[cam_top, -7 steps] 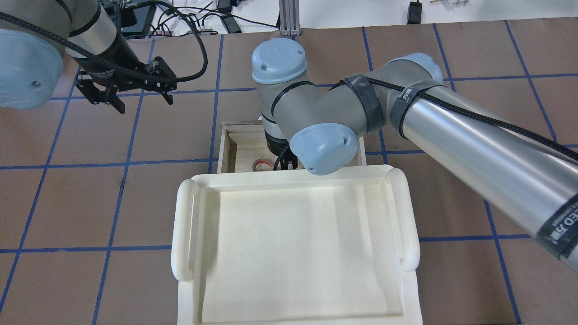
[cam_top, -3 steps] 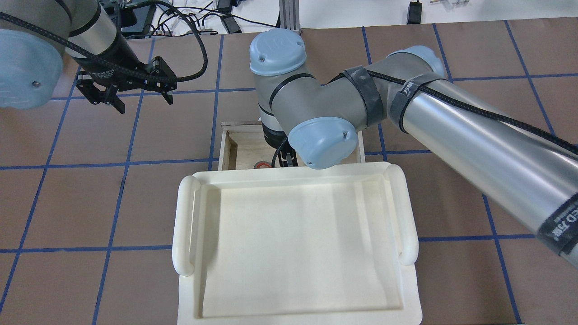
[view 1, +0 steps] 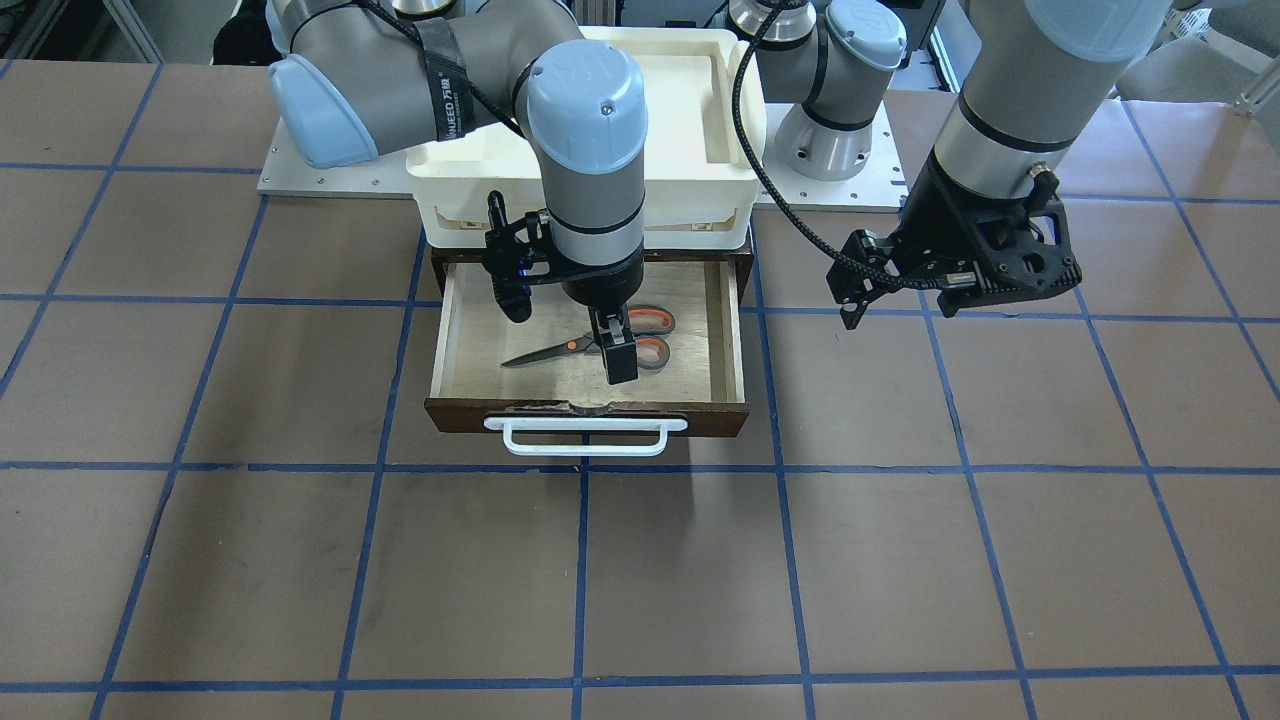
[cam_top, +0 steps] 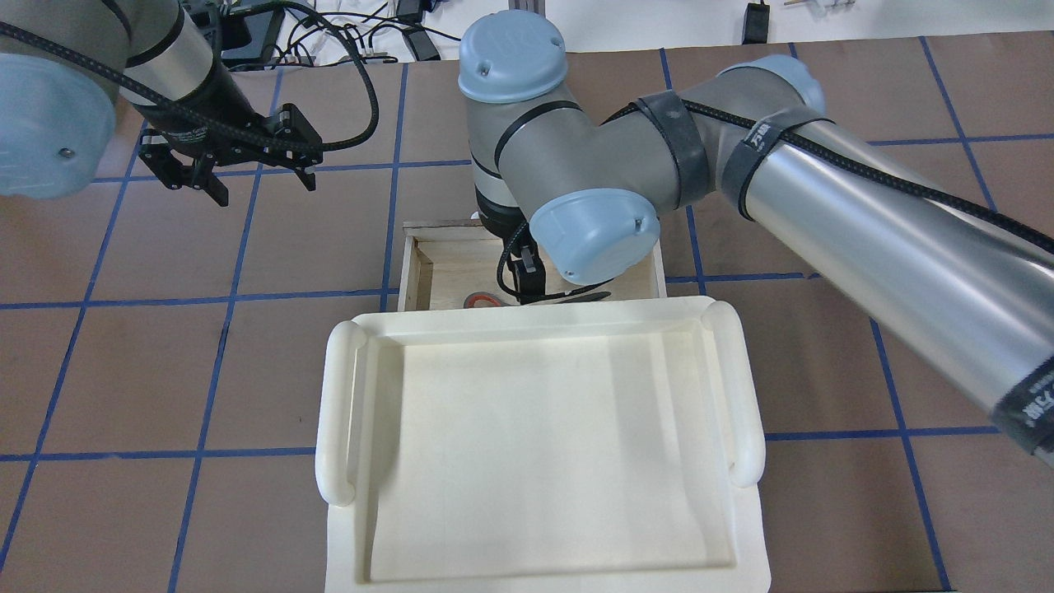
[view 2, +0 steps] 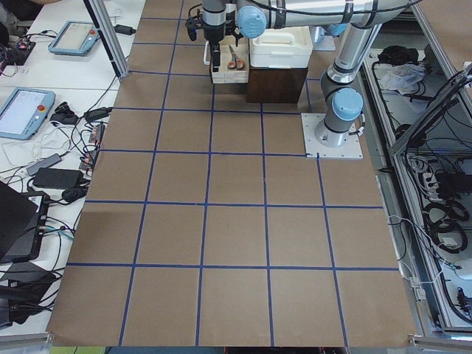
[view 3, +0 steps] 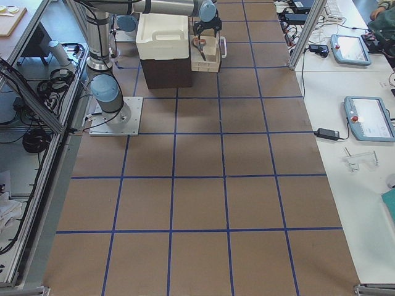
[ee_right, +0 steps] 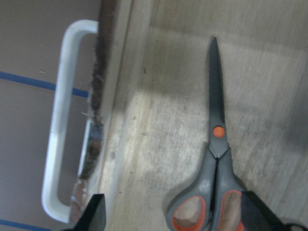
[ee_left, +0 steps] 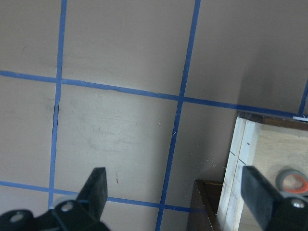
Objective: Put scissors in drawer and close it
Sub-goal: 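Raise the right gripper out of the drawer and withdraw it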
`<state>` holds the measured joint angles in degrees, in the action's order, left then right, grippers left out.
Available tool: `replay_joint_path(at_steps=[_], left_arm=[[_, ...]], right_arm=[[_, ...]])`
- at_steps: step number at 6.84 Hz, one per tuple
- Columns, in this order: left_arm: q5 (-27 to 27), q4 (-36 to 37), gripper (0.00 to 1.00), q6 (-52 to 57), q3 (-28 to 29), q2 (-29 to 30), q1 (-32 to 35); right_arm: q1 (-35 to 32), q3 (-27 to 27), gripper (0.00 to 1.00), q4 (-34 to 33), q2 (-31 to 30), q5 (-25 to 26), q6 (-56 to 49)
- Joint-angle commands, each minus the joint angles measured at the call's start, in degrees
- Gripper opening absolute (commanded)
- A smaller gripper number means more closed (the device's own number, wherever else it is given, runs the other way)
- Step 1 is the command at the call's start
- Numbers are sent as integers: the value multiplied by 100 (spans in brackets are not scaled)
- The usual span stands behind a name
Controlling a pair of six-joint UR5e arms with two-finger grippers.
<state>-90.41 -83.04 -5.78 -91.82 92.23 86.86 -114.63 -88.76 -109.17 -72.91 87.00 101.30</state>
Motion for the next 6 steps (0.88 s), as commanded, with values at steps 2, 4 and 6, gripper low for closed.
replay_joint_path(at_steps=[2,4,6], left_arm=[[-11,33,100,7,15,-56,-29],[-20,68,100,16,15,-91,-29],[-20,103,100,60,24,-100,-82]], right_arm=[[798,316,100,280,-371,97,-1625],[1763,316,100,861,-811,97,-3450],[2399,316,100,1160,-1250,525,-5559]])
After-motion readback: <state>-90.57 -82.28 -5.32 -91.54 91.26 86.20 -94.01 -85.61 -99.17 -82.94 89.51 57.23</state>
